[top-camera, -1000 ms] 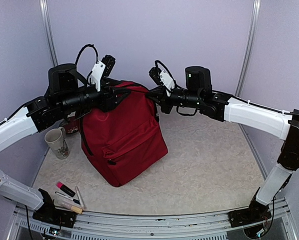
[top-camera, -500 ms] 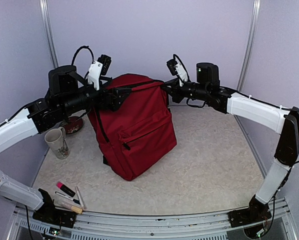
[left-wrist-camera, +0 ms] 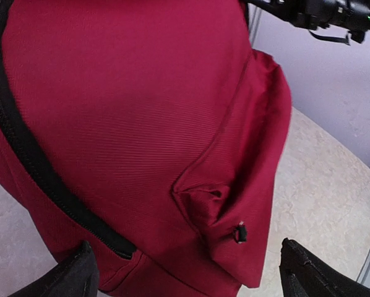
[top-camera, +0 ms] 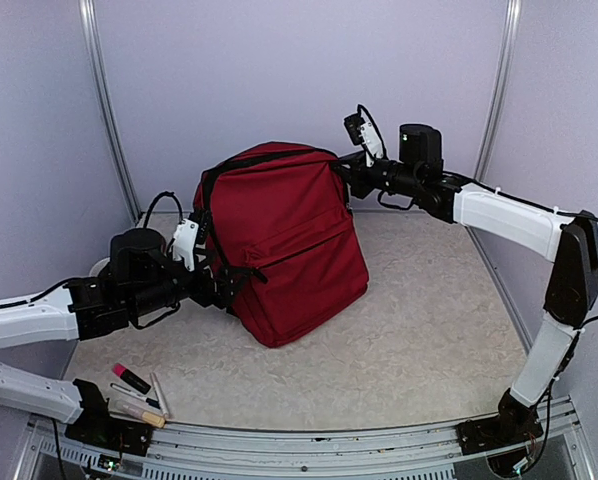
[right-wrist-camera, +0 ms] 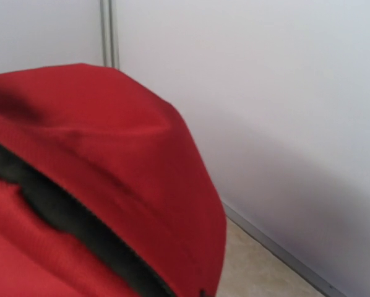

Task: Pack the student bag
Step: Pass from the right arm to the left

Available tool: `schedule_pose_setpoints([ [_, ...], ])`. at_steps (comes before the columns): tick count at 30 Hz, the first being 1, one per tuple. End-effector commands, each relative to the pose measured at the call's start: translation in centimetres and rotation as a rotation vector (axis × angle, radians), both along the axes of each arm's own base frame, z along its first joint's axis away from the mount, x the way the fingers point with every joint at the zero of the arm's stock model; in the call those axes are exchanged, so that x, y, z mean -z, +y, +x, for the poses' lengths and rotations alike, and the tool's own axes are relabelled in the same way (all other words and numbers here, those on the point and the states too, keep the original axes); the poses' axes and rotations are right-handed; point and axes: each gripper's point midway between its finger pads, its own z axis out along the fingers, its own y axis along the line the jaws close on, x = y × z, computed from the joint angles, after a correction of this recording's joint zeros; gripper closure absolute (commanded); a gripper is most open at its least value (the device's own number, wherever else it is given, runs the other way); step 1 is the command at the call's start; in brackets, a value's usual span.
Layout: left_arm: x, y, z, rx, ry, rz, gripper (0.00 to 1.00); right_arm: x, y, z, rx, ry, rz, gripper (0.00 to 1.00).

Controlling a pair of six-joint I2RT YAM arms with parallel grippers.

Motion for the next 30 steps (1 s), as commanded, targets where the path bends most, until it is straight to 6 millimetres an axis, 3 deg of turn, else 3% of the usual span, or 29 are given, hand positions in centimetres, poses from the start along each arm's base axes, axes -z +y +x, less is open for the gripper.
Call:
schedule_pose_setpoints([
  [1,-1.9,2.2,3.1,-0.187,-0.045,-0.132,0.01,-4.3,0.0,-2.0,-0.072,-0.127,0.077,1.00],
  [4,-1.8,2.7,4.0,-0.191,-0.017,-0.203,0.01,-4.2,-0.1,-2.8,-0.097,-0.137,0.072,1.00],
  [8,0.4,2.8,5.6,-0.156,0.093,-0.273,0.01,-4.0,0.0,-3.4,-0.128,-0.126,0.074,1.00],
  [11,1.4,1.9,6.5,-0.103,0.112,-0.296,0.01,-3.8,0.0,-3.5,-0.130,-0.122,0.071,1.00],
  [16,1.8,-0.4,6.3,0.014,0.108,-0.285,0.04,-3.6,0.0,-3.9,-0.142,-0.105,0.079,1.00],
  [17,2.1,-0.7,6.1,0.027,0.120,-0.283,0.09,-3.5,0.0,-4.0,-0.145,-0.096,0.076,1.00],
  [19,2.7,-1.4,5.5,0.057,0.146,-0.289,0.34,-3.1,-0.3,-3.7,-0.118,-0.070,0.065,0.98],
  [20,2.7,-1.7,5.0,0.078,0.152,-0.303,0.48,-2.8,-0.8,-3.2,-0.072,-0.043,0.060,0.81],
  [21,2.6,-2.0,4.5,0.091,0.155,-0.312,0.74,-2.4,-1.5,-2.5,-0.011,-0.009,0.049,0.62],
  [22,2.5,-2.1,4.2,0.094,0.153,-0.322,0.92,-1.7,-2.5,-2.0,0.054,0.026,0.037,0.49],
  [23,2.3,-2.2,3.9,0.090,0.150,-0.327,1.00,-1.2,-3.5,-1.7,0.120,0.057,0.030,0.43],
  [26,1.7,-2.5,2.9,0.084,0.120,-0.321,1.00,0.7,-5.8,-2.4,0.222,0.136,0.011,0.35],
  [30,0.7,-2.9,2.0,0.080,0.091,-0.327,1.00,3.3,-8.0,-5.4,0.290,0.280,0.016,0.34],
])
